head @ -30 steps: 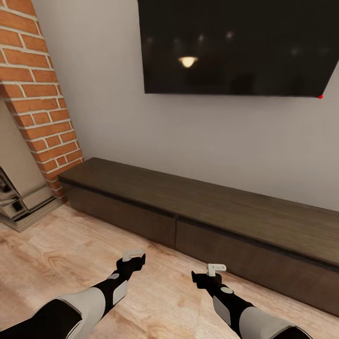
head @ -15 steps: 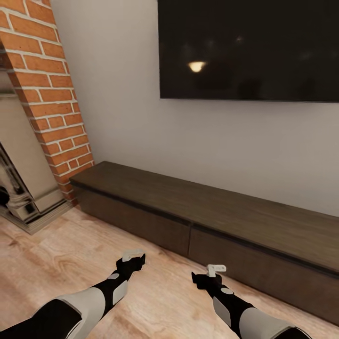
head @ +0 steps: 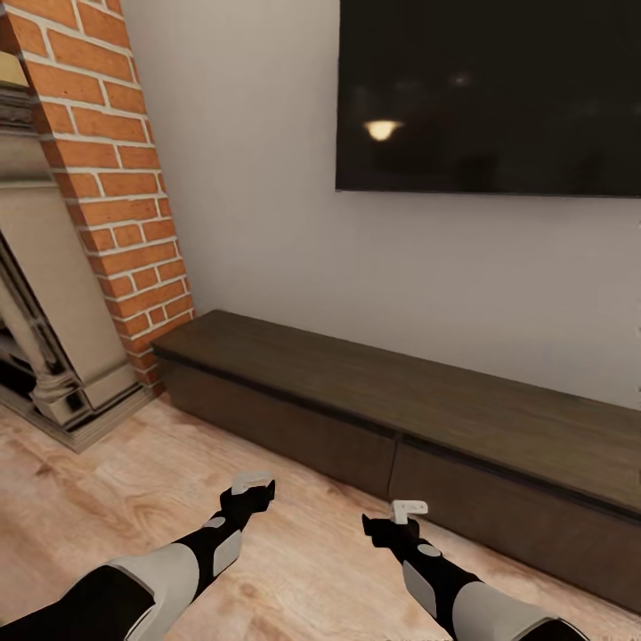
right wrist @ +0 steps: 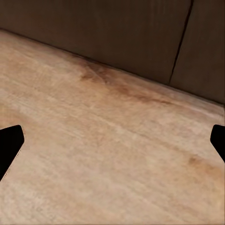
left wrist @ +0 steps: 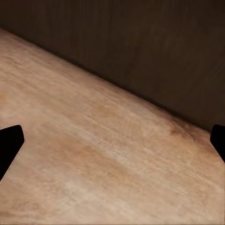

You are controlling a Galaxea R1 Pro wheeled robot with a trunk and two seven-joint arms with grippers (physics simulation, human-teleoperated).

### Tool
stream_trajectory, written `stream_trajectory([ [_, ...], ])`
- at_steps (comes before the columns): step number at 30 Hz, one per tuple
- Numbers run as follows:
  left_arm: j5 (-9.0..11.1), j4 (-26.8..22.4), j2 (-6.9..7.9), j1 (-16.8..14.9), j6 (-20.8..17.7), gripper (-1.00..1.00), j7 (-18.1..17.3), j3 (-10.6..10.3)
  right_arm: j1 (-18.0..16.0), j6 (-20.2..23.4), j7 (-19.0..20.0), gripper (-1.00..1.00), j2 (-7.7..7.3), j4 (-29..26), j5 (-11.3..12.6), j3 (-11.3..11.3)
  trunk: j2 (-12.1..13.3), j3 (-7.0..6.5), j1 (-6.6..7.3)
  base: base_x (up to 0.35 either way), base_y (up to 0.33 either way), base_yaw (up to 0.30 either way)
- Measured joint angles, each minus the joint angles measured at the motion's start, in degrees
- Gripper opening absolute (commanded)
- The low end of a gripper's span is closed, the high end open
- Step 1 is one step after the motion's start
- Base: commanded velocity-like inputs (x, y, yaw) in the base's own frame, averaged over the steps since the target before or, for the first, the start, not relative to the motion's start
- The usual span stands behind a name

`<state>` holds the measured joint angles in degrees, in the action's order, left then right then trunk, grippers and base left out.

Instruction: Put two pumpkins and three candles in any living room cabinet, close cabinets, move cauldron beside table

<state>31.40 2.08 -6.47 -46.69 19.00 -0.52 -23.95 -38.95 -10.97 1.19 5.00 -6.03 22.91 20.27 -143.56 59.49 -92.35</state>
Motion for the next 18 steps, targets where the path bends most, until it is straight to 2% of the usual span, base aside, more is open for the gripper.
stream_trajectory([
  [18, 0.0, 0.0, 0.04, 0.0, 0.0, 1.0, 0.0, 0.0, 0.0, 0.0, 0.0, 1.0, 0.0, 0.0, 0.0, 0.0, 0.0, -0.38, 0.0, 0.001, 0.336, -0.286],
])
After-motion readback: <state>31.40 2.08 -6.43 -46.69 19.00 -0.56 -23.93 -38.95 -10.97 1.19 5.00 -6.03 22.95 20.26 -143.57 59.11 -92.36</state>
